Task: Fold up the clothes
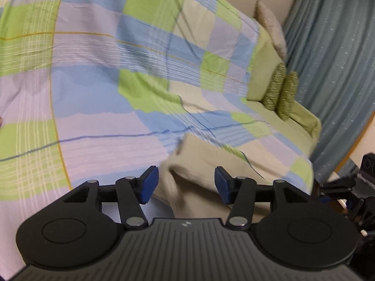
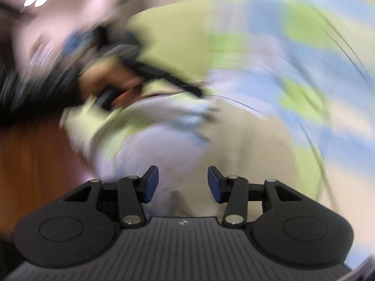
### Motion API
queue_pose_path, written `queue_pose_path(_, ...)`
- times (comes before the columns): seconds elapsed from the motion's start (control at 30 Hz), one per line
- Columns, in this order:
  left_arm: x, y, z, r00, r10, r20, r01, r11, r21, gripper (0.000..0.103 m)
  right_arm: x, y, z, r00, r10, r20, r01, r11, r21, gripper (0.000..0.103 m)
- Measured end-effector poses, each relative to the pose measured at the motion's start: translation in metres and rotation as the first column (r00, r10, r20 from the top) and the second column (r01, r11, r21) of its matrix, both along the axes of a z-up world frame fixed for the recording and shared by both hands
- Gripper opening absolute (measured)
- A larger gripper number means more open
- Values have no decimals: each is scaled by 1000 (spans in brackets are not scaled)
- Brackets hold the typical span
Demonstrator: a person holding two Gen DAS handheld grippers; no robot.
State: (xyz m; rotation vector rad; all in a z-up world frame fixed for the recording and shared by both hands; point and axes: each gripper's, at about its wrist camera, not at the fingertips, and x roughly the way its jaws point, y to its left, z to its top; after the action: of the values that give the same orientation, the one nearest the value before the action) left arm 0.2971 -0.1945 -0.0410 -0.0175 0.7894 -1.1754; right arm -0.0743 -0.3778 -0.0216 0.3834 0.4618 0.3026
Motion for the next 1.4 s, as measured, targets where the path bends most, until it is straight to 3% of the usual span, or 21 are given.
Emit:
queue_pose_path(0.1, 2, -5, -1, 1000, -2, -20, 3, 1000, 17, 58, 9, -12, -11, 999, -44, -27, 48, 990, 133, 42)
queue_pose_path(0.2, 8, -11, -5, 998, -10, -59, 12, 999, 40, 59, 22, -10, -18, 996, -63, -58, 70, 990, 122, 41)
queue_pose_path(0.27, 12, -15, -7, 996, -14, -85, 19, 998, 55, 59, 28, -7, -21, 995, -72, -67, 79, 992, 102, 30)
queue_pose_path(0.3, 14, -17, -9, 995, -16, -98, 22, 998, 62, 58, 29, -6, -21, 995, -77, -70, 83, 993, 89, 10)
queue_pose_path(0.33, 16, -18, -10, 994, -18, -111, 26, 997, 69, 57, 31, -3, -20, 995, -75, -68, 80, 994, 72, 3)
queue_pose_path(0.37, 18, -20, -11, 992, -20, -124, 29, 997, 76, 57, 33, 0, -19, 995, -73, -66, 77, 995, 56, 3)
queue_pose_path(0.53, 28, -30, -18, 982, -27, -188, 49, 993, 112, 59, 32, 12, -9, 1000, 27, -11, -27, 1000, -4, 4)
queue_pose_path(0.7, 24, -35, -27, 982, -43, -186, 74, 983, 167, 57, 30, 19, -5, 979, 197, 47, -199, 979, 40, 22)
queue_pose_path(0.8, 23, -35, -33, 982, -40, -185, 72, 982, 172, 54, 12, 7, -9, 989, 143, 24, -144, 990, 11, 23)
queue_pose_path(0.87, 24, -33, -34, 981, -35, -192, 68, 984, 167, 42, 3, -7, -14, 997, 76, -4, -76, 996, 38, 25)
queue_pose_path(0.9, 24, -32, -34, 980, -32, -197, 64, 985, 162, 30, 0, -11, -16, 998, 54, -9, -54, 998, 39, 26)
queue_pose_path(0.93, 26, -30, -33, 978, -25, -209, 57, 987, 147, 23, -8, -17, -18, 1000, 14, -9, -14, 1000, 14, 30)
queue_pose_path(1.03, 32, -25, -28, 971, -4, -239, 31, 994, 106, 19, -21, -7, -18, 1000, 12, 16, -10, 990, -143, 37)
queue_pose_path(1.1, 37, -22, -26, 967, 8, -253, 15, 996, 91, 19, -26, 5, -18, 998, 46, 32, -37, 970, -241, 37)
queue_pose_path(1.17, 39, -22, -27, 967, 19, -253, 6, 995, 97, 19, -29, 31, -20, 992, 120, 48, -89, 905, -417, 37)
queue_pose_path(1.2, 40, -21, -28, 967, 24, -254, 3, 995, 104, 19, -28, 33, -21, 990, 130, 51, -94, 890, -445, 37)
queue_pose_path(1.27, 42, -20, -31, 965, 29, -260, 1, 994, 113, 19, -26, 51, -24, 983, 172, 58, -109, 815, -569, 37)
queue_pose_path(1.4, 42, -20, -36, 964, 26, -263, 7, 992, 125, 19, -20, 69, -32, 975, 221, 34, -130, 681, -721, 36)
